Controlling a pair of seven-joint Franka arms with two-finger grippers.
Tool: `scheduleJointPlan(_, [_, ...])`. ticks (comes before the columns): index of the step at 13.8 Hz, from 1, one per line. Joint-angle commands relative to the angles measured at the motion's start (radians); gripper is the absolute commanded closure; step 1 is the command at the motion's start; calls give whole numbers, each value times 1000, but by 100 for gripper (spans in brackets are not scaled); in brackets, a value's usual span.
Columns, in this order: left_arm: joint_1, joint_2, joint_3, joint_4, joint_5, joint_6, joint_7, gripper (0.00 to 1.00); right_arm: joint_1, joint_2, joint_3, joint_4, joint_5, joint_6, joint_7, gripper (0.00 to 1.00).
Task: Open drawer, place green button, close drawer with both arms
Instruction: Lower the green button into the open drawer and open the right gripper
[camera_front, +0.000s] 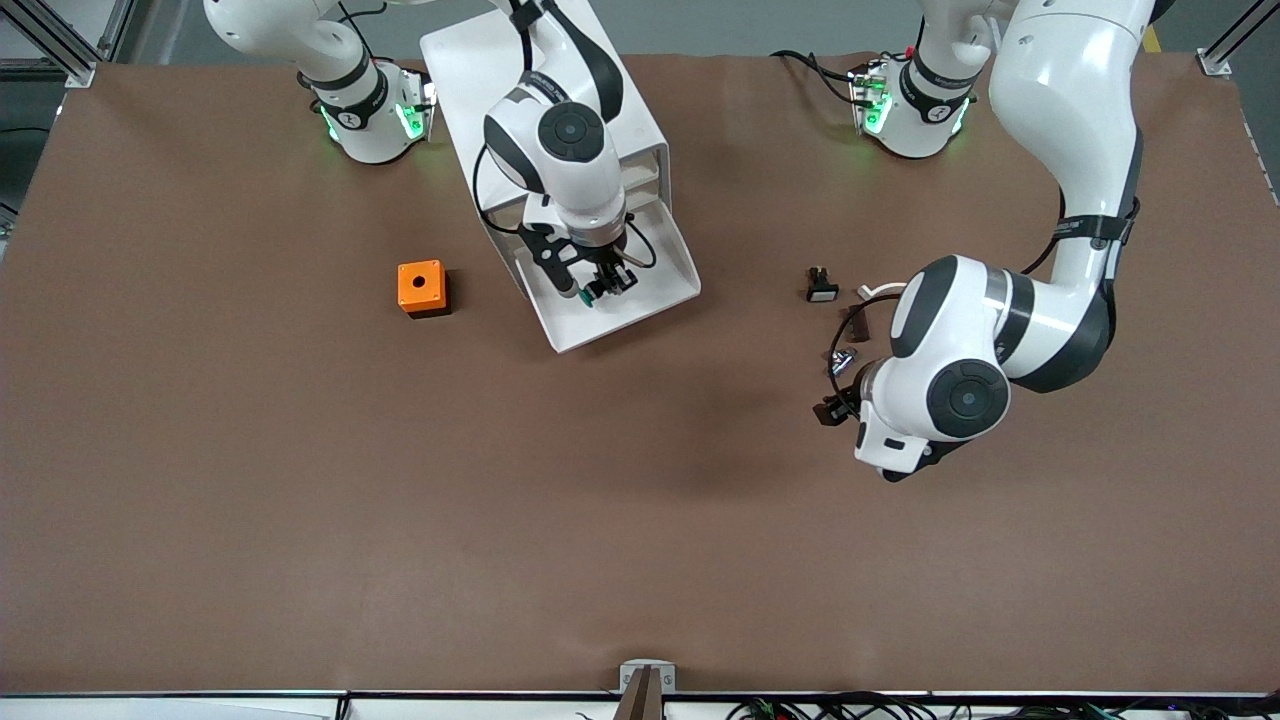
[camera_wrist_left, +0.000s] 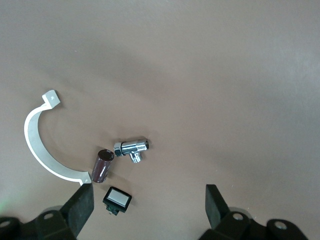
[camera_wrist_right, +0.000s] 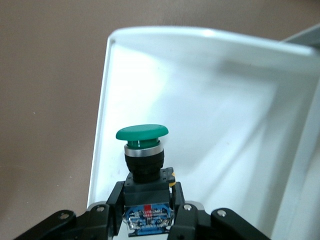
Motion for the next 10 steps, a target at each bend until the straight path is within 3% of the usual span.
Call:
scheduleJointPlan(1, [3,-13,-24,-53,22,54,61,1,27,37,-13,30,2,18,54,100])
scheduleJointPlan(5, [-4,6,-69,-81,22,156,80,1,31,83,-13,68,0,18,74,100])
scheduleJointPlan(7, [-6,26,-104,-81,22,225,80,1,31,91,-14,73,-3,18,74,90])
scheduleJointPlan(9, [-30,40,-119,-82,22,291,80,1,30,91,-13,74,-59,6,72,23])
scheduleJointPlan(10, [-50,45,-119,-84,22,315,80,1,30,91,-13,74,-75,6,72,0])
